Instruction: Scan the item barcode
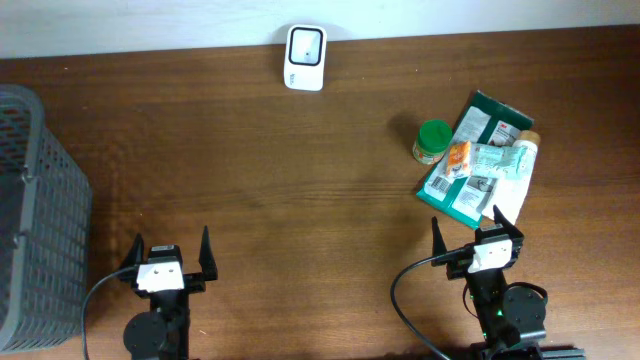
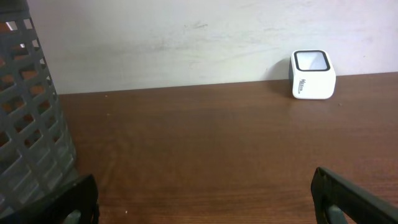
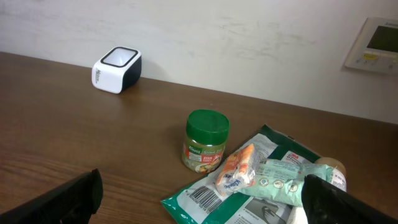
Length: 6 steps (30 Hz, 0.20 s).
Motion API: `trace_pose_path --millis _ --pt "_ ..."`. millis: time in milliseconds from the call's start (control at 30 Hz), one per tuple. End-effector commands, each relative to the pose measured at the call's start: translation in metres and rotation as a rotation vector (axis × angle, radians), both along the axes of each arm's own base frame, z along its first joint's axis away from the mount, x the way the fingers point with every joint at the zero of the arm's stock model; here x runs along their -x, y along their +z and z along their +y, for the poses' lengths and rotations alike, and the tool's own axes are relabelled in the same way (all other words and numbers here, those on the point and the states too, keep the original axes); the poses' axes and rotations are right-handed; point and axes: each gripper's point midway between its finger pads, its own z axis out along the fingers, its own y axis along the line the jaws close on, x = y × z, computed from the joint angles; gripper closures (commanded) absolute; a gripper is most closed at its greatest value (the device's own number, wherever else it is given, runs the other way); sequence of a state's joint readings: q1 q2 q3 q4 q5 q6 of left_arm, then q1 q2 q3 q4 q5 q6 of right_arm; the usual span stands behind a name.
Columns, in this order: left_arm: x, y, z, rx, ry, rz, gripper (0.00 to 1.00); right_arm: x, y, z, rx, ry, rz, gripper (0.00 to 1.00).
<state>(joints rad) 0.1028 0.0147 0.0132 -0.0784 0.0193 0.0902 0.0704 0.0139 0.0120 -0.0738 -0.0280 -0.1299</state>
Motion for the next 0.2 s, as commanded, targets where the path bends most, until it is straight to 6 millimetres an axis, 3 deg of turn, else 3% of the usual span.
trace_pose_path --millis 0,167 --pt "0.0002 -0.0006 -0.0016 -0.016 -0.009 -0.001 0.01 0.0003 -0.0011 0.0010 -0.008 0.007 -0.002 0.02" --pt "0.0002 -0.0006 -0.0016 -0.017 -0.009 -0.001 0.01 0.0003 -0.0011 0.0010 -0.008 0.007 -0.002 0.02"
